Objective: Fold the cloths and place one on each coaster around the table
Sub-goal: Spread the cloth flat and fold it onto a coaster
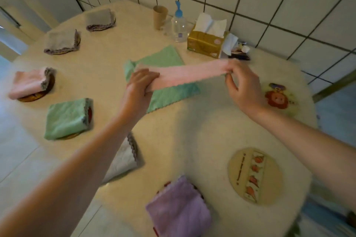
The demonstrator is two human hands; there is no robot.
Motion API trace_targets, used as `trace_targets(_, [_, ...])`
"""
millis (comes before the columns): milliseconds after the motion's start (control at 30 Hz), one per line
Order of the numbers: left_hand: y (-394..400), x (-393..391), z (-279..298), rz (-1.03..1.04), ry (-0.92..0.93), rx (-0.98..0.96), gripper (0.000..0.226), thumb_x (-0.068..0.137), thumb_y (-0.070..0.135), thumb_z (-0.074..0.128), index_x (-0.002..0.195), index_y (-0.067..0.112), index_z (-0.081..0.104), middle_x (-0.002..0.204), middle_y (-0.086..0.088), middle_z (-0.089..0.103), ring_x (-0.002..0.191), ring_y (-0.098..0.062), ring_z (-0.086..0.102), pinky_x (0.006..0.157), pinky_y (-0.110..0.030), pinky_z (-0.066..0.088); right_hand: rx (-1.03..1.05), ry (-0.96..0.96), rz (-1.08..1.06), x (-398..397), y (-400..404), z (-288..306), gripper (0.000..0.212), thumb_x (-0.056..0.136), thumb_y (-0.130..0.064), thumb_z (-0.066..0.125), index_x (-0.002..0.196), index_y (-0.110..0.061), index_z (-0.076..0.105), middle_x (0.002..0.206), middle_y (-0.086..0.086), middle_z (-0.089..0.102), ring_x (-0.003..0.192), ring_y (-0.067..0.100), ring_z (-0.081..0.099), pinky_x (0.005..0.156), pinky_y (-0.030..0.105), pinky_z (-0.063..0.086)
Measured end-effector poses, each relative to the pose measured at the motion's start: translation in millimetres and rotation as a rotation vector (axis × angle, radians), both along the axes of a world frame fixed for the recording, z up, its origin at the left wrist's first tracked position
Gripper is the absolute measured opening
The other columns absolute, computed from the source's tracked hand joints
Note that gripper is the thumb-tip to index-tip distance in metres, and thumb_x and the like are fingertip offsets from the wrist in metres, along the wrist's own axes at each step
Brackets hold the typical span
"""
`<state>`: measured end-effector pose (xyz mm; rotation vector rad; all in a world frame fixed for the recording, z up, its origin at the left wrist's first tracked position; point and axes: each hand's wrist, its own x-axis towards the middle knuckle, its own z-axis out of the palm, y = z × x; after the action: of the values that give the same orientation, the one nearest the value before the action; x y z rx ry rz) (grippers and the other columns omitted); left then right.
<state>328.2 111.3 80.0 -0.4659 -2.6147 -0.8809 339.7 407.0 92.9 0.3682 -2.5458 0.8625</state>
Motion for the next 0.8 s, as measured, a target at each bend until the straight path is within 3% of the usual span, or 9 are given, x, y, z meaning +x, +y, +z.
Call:
trace_targets(167, [39.4,112.5,-72.6,-0.178,-0.292,-0.121,0.036,0.089,0.02,0.045,0.111,0.003,0.068,0.111,-0.016,0.067,0.111,-0.033,0.057,0.104,-0.026,0.031,0.121,-0.368,0.066,120.8,56.4,-58.3,0.023,0.092,-0.003,0.048,0.11,-0.01,0.059,0.132,0.006,0.053,0.132,0.02,0.041,0.11,0.034,0.034])
trace_targets(267, [53.8,167.0,-110.2,-0.316,-0.444,-0.236,0.052,0.094,0.039,0.04,0.105,-0.001,0.07,0.105,-0.02,0.069,0.103,-0.034,0.062,0.093,-0.031,0.043,0.222,-0.532,0.097,180.2,74.5,-92.9,0.029,0.095,-0.002,0.043,0.116,-0.01,0.06,0.132,0.006,0.055,0.128,0.019,0.047,0.107,0.025,0.032])
trace_targets(300, [55.2,178.1,-118.1,-0.324,-0.466,-0.266,0.051,0.093,0.039,0.042,0.104,-0.001,0.071,0.107,-0.021,0.068,0.102,-0.035,0.064,0.087,-0.034,0.05,0.256,-0.575,0.115,195.5,78.0,-103.0,0.032,0.095,-0.002,0.041,0.12,-0.011,0.059,0.132,0.005,0.056,0.127,0.018,0.049,0.106,0.022,0.03])
trace_targets(367, [56.9,190.4,-119.2,-0.257,-0.542,-0.252,0.037,0.086,0.023,0.055,0.111,-0.001,0.068,0.118,-0.021,0.065,0.112,-0.04,0.06,0.097,-0.045,0.043,0.295,-0.638,0.151,218.4,82.8,-116.5,0.039,0.094,0.002,0.041,0.128,-0.013,0.053,0.135,0.003,0.054,0.129,0.014,0.046,0.108,0.018,0.024])
trace_targets(467, [48.4,193.9,-113.1,-0.191,-0.565,-0.265,0.038,0.089,0.02,0.054,0.122,0.003,0.063,0.131,-0.015,0.058,0.127,-0.032,0.049,0.109,-0.023,0.024,0.279,-0.644,0.161,227.6,88.8,-120.6,0.044,0.092,0.005,0.045,0.131,-0.013,0.051,0.134,0.001,0.055,0.127,0.012,0.047,0.107,0.017,0.027])
trace_targets(567, [41.4,188.2,-101.5,-0.132,-0.556,-0.183,0.029,0.089,0.017,0.057,0.112,0.006,0.069,0.115,-0.009,0.068,0.109,-0.026,0.063,0.093,-0.01,0.033,0.214,-0.618,0.134,213.7,92.8,-114.1,0.032,0.095,-0.006,0.046,0.125,-0.012,0.055,0.123,0.0,0.06,0.116,0.009,0.053,0.099,0.015,0.038])
trace_targets(633, [37.7,179.1,-93.3,-0.038,-0.59,-0.103,0.019,0.088,0.009,0.064,0.105,0.013,0.072,0.101,0.003,0.071,0.093,-0.018,0.066,0.079,-0.017,0.042,0.151,-0.61,0.084,198.1,94.6,-108.3,0.025,0.095,-0.012,0.049,0.118,-0.013,0.058,0.116,-0.002,0.061,0.106,0.004,0.053,0.094,0.018,0.045])
trace_targets(700, [33.9,163.1,-90.2,0.07,-0.657,0.009,0.018,0.087,0.008,0.065,0.094,0.021,0.073,0.092,0.011,0.07,0.087,-0.006,0.064,0.078,-0.022,0.045,0.054,-0.612,0.0,177.2,95.5,-100.9,0.018,0.093,-0.016,0.053,0.109,-0.015,0.06,0.107,-0.002,0.061,0.092,0.003,0.055,0.081,0.022,0.052])
trace_targets(800, [33.0,133.6,-85.4,0.223,-0.7,0.33,0.027,0.084,0.002,0.067,0.074,0.028,0.068,0.064,0.017,0.067,0.064,0.005,0.057,0.068,-0.019,0.045,-0.145,-0.576,-0.083,140.6,90.9,-88.3,0.01,0.09,-0.018,0.057,0.099,-0.017,0.061,0.095,-0.005,0.061,0.085,0.003,0.058,0.07,0.021,0.053])
